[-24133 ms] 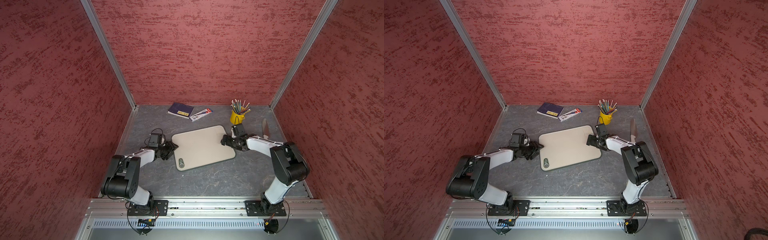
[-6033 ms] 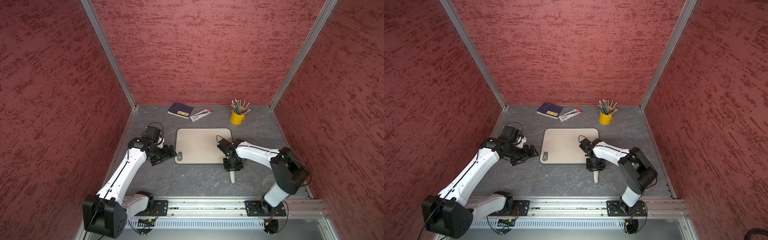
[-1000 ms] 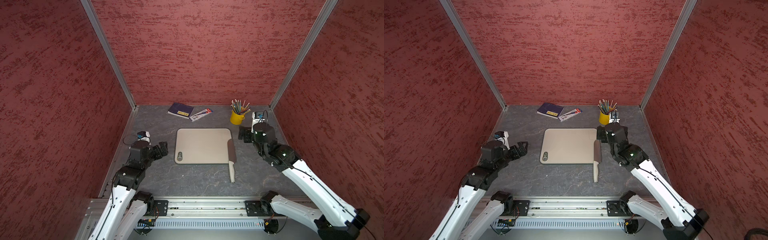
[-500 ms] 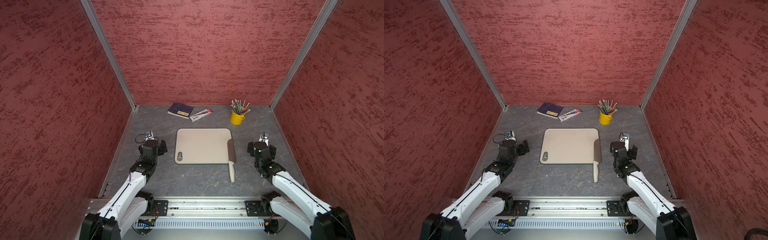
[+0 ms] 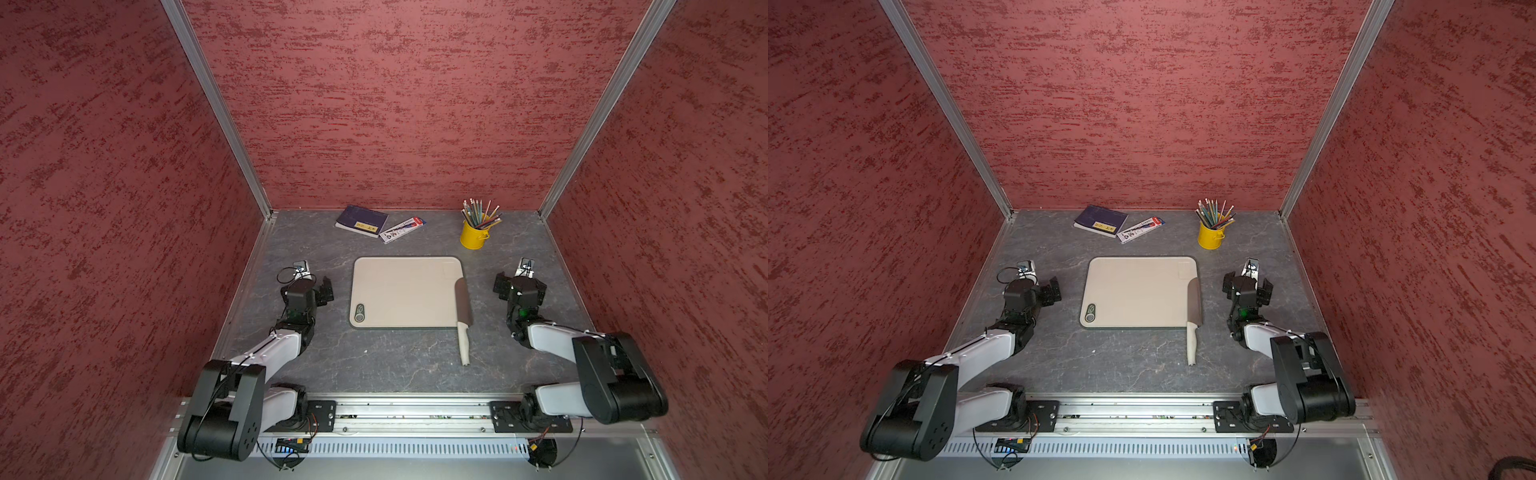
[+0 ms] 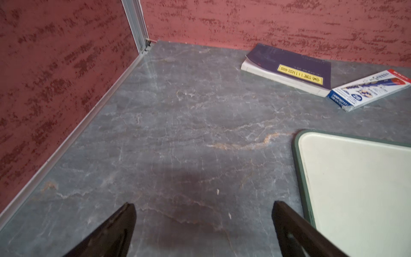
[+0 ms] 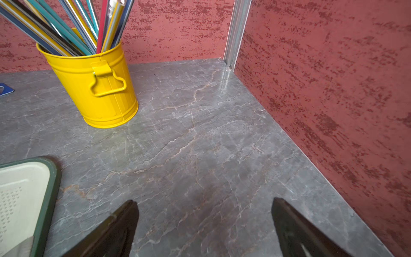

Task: Align the knife with the edge of the cutting board
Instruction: Reset both arms

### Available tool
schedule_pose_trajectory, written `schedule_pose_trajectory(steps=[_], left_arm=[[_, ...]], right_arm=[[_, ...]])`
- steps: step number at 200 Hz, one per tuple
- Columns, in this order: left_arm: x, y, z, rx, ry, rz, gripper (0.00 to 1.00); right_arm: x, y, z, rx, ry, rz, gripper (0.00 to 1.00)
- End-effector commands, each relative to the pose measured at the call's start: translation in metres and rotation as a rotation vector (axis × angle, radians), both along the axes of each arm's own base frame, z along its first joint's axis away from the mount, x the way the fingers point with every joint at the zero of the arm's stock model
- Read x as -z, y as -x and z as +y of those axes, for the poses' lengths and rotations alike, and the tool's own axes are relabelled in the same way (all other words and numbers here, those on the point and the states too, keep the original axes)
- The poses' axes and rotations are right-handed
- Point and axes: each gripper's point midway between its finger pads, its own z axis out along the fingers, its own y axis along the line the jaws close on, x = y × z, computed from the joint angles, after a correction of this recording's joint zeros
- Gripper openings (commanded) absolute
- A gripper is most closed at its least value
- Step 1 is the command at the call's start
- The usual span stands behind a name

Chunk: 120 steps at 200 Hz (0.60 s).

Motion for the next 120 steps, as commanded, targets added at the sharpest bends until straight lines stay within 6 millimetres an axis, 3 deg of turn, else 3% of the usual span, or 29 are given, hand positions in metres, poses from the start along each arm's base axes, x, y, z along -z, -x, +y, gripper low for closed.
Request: schedule_pose_trajectory(steps=[1,25,55,75,108,120], left_arm=[[-0.027,-0.023,-0.001,0.037,-0.02,-0.12,1.0],[-0.026,-0.036,-0.006,0.074,-0.032,-0.116,1.0],[-0.028,-0.042,-0.011,0.111,-0.042,-0.138,1.0],[-0.022,-0.045,-0.01,0.114,-0.061,-0.194,1.0],[-0.011,-0.049,0.007,0.089,0.035,-0.154,1.0],[-0.009,-0.045,0.004,0.129,0.036,-0.209,1.0]], right_arm=[[-0.027,-0.024,0.009,-0.056,-0.017,-0.117,0.99],[-0.03,-0.02,0.015,-0.099,-0.012,-0.157,0.98],[-0.02,-0.027,0.035,-0.231,-0.017,-0.13,0.98],[-0.009,-0.027,0.032,-0.226,-0.037,-0.112,0.98],[-0.01,-0.029,0.026,-0.221,-0.059,-0.129,0.98],[-0.01,-0.029,0.026,-0.221,-0.061,-0.133,0.98]])
